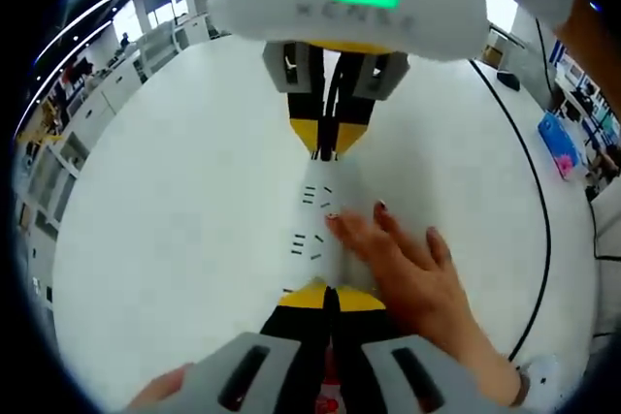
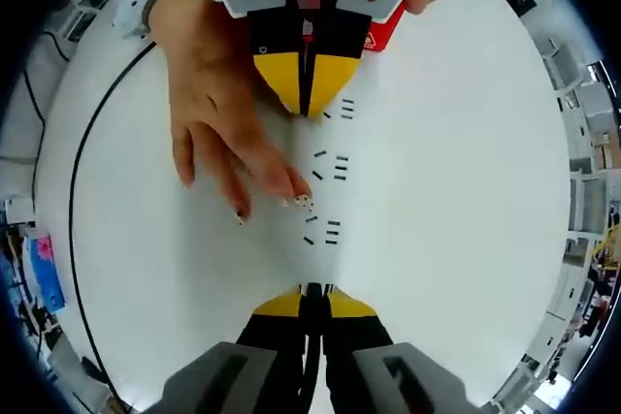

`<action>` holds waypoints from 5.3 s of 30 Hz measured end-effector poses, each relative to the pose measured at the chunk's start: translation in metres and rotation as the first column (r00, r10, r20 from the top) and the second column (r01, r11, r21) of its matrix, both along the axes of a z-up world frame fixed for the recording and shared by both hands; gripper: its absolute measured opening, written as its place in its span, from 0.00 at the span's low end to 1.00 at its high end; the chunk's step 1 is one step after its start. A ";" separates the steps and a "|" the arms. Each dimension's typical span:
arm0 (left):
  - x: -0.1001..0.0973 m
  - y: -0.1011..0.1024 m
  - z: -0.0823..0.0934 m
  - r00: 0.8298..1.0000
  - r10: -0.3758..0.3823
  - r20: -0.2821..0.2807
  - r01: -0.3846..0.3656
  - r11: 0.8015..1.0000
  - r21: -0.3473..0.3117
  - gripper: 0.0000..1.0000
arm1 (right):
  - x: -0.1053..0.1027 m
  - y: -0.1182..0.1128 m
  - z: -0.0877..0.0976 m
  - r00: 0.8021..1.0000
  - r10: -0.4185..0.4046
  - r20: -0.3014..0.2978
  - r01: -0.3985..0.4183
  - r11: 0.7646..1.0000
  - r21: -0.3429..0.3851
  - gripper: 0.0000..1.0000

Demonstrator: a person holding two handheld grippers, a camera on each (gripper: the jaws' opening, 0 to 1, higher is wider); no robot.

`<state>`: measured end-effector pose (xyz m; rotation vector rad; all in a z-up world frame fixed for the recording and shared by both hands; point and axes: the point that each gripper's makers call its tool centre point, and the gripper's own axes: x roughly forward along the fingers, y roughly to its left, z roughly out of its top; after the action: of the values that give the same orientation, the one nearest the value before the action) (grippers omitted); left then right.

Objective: Locate the USB plug end of the data cable currently connected to the USB port on the desk. Grip the plug, withdraw it from the port, and place it onto the desktop.

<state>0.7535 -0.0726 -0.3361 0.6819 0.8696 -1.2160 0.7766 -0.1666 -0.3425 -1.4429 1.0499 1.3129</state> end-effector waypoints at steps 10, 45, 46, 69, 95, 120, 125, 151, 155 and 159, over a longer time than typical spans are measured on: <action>0.003 0.000 0.002 1.000 0.004 0.001 -0.004 1.000 0.000 0.01 | 0.003 -0.001 0.001 1.000 0.005 -0.004 -0.005 1.000 0.000 0.08; -0.001 -0.001 0.002 1.000 0.016 0.003 -0.016 1.000 0.000 0.01 | 0.000 -0.001 0.005 1.000 0.015 -0.007 -0.015 0.999 -0.037 0.08; -0.001 -0.001 0.002 1.000 0.016 0.003 -0.016 1.000 -0.001 0.01 | -0.001 -0.001 0.007 1.000 0.015 -0.005 -0.015 0.999 -0.036 0.08; -0.016 0.000 0.000 1.000 0.017 0.001 -0.017 1.000 -0.020 0.02 | -0.030 0.013 0.043 0.993 -0.110 0.051 0.096 0.967 0.234 0.09; -0.002 -0.002 0.004 1.000 0.026 -0.006 -0.026 0.999 -0.032 0.02 | -0.062 0.009 0.058 0.930 -0.366 -0.026 0.290 0.688 0.665 0.09; 0.003 0.000 0.003 0.999 0.032 0.007 -0.032 0.999 -0.044 0.02 | -0.105 0.007 0.057 0.790 -0.608 -0.076 0.390 0.403 0.828 0.10; 0.003 0.000 0.003 1.000 0.030 0.008 -0.030 0.999 -0.044 0.02 | -0.113 0.010 0.060 0.767 -0.635 -0.097 0.386 0.336 0.859 0.10; 0.002 0.003 0.003 0.999 0.031 0.008 -0.030 0.999 -0.041 0.02 | -0.140 0.029 0.024 0.739 -0.644 -0.196 0.419 0.211 0.883 0.10; 0.002 0.004 0.003 1.000 0.030 0.009 -0.030 0.999 -0.040 0.02 | -0.141 0.032 0.020 0.746 -0.638 -0.191 0.420 0.227 0.879 0.10; 0.002 0.004 0.003 1.000 0.029 0.009 -0.029 0.999 -0.040 0.02 | -0.141 0.032 0.015 0.745 -0.640 -0.189 0.423 0.234 0.875 0.10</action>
<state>0.7553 -0.0687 -0.3332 0.6404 0.8426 -1.2006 0.6354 -0.1351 -0.3273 -0.2795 0.4353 0.8730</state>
